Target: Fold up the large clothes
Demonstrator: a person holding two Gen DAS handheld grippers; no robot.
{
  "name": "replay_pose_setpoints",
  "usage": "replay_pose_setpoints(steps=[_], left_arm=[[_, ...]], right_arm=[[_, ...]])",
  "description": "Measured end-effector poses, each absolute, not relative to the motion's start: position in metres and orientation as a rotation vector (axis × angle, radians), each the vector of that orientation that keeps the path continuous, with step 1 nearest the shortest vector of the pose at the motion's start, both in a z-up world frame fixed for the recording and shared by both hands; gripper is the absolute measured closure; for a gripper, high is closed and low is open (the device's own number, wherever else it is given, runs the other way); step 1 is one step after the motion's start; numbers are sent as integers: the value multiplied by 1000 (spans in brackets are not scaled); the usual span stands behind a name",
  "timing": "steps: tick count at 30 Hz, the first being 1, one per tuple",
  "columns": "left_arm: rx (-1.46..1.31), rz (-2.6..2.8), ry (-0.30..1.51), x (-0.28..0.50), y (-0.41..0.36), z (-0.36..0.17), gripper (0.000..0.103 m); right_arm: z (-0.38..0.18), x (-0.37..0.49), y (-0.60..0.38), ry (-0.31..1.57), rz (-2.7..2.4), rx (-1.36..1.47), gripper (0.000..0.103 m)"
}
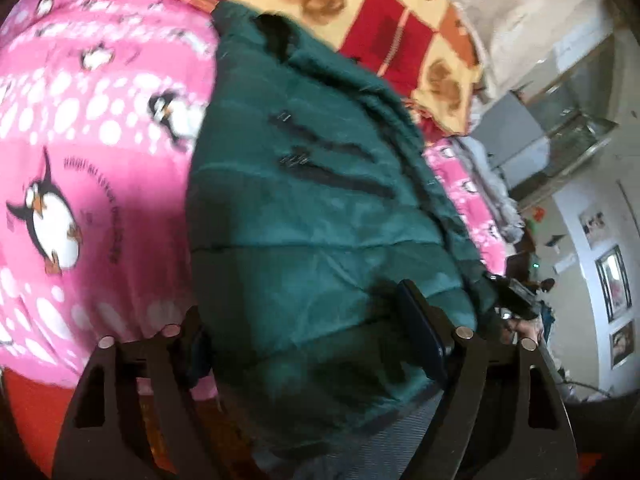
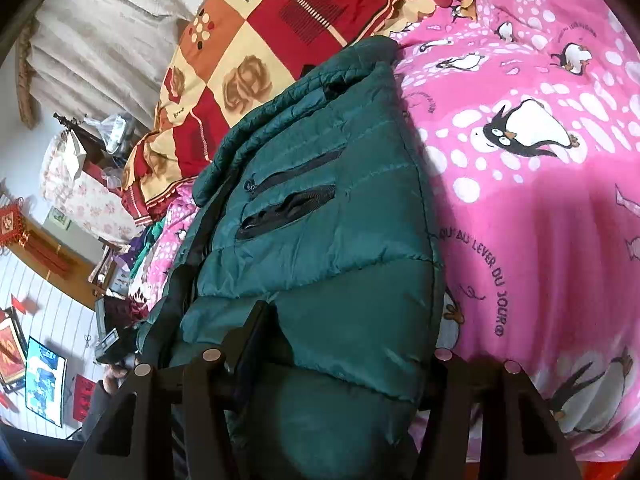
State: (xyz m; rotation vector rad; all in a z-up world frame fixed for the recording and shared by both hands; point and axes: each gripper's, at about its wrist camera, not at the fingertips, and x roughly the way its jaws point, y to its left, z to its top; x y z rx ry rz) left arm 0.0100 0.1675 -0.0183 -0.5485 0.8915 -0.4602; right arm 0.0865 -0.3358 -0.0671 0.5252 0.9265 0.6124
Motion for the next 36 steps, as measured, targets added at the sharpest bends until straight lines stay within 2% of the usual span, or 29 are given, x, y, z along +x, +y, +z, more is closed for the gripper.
replay_pose_setpoints(steps=[1, 3, 4, 10, 13, 15, 19, 21, 23, 26, 31, 33, 36], left_arm=[[-544, -449, 875, 10, 170, -16, 33], [-559, -433, 869, 12, 173, -16, 48], [-566, -422, 865, 13, 175, -17, 49], [-662, -383, 860, 23, 178, -31, 48], [-644, -389, 872, 27, 173, -36, 40], [-635, -412, 879, 28, 170, -36, 30], [-605, -426, 895, 25, 167, -27, 32], [-585, -421, 844, 19, 168, -16, 64], [-575, -405, 800, 18, 171, -5, 80], [-580, -387, 791, 28, 171, -5, 81], [-541, -327, 830, 37, 160, -11, 80], [-494, -307, 786, 29, 155, 0, 88], [-476, -294, 726, 16, 154, 19, 90]], right_arm=[[-68, 87, -336, 927, 610, 531, 48], [-67, 87, -335, 929, 604, 526, 48], [-66, 86, -334, 929, 599, 517, 48], [-62, 83, -331, 918, 583, 479, 49], [-62, 82, -331, 921, 581, 484, 49], [-62, 83, -331, 925, 577, 480, 49], [-57, 81, -327, 919, 564, 435, 51], [-46, 76, -320, 875, 566, 375, 59], [-34, 69, -317, 809, 584, 341, 61], [-30, 70, -316, 776, 595, 319, 65], [-34, 74, -318, 781, 588, 335, 80], [-25, 69, -318, 748, 593, 327, 87], [-5, 57, -316, 683, 599, 275, 88]])
